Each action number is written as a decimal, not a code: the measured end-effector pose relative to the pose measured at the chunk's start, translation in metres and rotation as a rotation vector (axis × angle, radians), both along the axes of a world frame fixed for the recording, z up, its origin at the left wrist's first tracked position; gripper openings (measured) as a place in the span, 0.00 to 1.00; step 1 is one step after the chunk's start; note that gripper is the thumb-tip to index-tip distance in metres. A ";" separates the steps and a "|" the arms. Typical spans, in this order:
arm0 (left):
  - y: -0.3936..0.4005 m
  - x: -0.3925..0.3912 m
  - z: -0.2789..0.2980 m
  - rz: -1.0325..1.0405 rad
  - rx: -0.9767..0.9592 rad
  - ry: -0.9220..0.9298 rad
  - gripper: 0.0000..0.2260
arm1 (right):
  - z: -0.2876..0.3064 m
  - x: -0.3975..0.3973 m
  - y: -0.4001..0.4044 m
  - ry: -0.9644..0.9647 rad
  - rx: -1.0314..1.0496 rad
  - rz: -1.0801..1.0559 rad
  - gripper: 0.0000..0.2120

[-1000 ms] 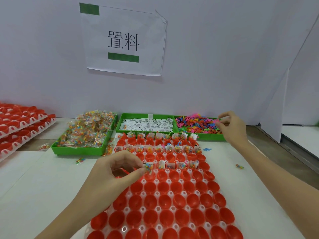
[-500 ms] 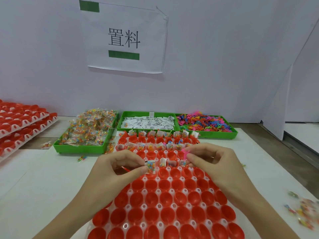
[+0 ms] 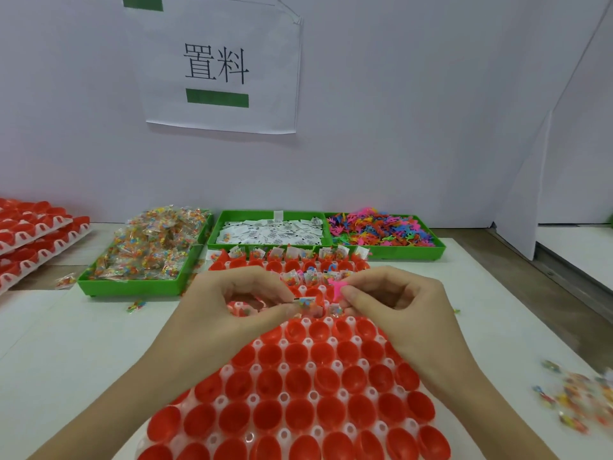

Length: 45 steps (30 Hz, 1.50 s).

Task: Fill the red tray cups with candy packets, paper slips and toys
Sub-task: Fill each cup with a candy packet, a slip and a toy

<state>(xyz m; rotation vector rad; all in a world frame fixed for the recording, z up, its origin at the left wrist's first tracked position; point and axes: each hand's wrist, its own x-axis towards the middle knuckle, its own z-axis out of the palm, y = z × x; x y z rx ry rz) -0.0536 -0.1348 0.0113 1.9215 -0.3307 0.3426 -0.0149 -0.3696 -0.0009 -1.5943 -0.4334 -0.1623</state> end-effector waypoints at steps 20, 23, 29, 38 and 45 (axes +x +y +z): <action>-0.085 0.083 0.005 -0.037 0.122 0.078 0.04 | -0.006 0.037 -0.044 0.120 -0.070 -0.036 0.09; -0.091 0.090 0.004 -0.056 0.096 0.084 0.03 | -0.004 0.040 -0.049 0.130 -0.050 -0.005 0.09; -0.093 0.091 0.000 -0.137 0.032 0.117 0.03 | -0.008 0.044 -0.059 0.135 -0.117 -0.006 0.07; -0.096 0.093 -0.005 -0.095 0.251 0.061 0.05 | -0.010 0.047 -0.066 0.085 -0.378 -0.020 0.07; -0.104 0.098 -0.008 -0.121 0.503 -0.052 0.07 | -0.022 0.051 -0.064 0.012 -0.578 -0.145 0.06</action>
